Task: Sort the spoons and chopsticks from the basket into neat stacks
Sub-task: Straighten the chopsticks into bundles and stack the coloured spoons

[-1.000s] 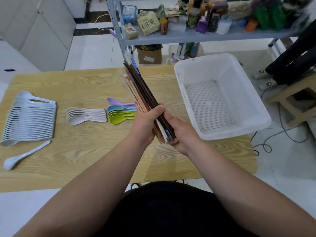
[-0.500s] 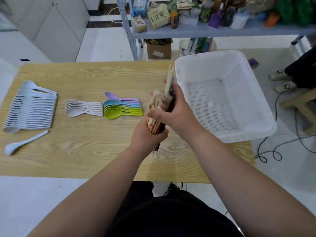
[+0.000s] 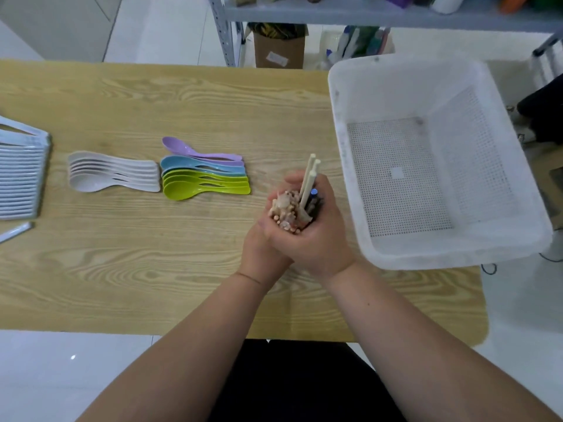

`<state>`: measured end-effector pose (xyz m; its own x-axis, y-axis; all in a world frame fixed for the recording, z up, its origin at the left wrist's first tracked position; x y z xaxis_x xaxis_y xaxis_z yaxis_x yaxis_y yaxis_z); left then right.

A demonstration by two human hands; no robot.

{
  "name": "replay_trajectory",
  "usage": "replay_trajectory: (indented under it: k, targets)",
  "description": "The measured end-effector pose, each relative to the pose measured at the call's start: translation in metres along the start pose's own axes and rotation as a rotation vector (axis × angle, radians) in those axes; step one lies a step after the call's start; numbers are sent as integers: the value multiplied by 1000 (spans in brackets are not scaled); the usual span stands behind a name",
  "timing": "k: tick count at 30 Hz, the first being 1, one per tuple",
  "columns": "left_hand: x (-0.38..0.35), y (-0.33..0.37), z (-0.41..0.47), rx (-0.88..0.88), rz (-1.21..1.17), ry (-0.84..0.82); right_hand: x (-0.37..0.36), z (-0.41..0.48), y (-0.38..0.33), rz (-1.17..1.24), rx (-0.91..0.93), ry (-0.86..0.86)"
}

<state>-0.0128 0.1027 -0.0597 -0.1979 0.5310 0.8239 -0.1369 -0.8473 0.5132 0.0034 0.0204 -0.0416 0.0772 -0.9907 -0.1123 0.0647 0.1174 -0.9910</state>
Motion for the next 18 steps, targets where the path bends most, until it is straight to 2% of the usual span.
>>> replay_trajectory:
  k: [3,8,14,18]
  targets:
    - [-6,-13,2,161,-31,-140,-3,2,6,-87,-25,43]
    - [-14,-38,10,277,-313,-292,1,44,6,-93,-183,82]
    - [-31,-79,24,496,-394,-433,-10,107,67,69,-416,95]
    - [-45,-87,42,553,-315,-422,-7,119,103,14,-438,162]
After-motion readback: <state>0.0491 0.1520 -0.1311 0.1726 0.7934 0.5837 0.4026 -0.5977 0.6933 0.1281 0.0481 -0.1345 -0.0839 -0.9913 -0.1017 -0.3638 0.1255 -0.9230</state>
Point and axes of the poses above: each hand's wrist, its own z-axis towards the middle knuckle, its own x-axis out of the back of the hand, y = z × x, the point moved 6 cm from there along z, towards the middle knuckle, and after that the axes turned 10 degrees about z, right-handed, at the moved point
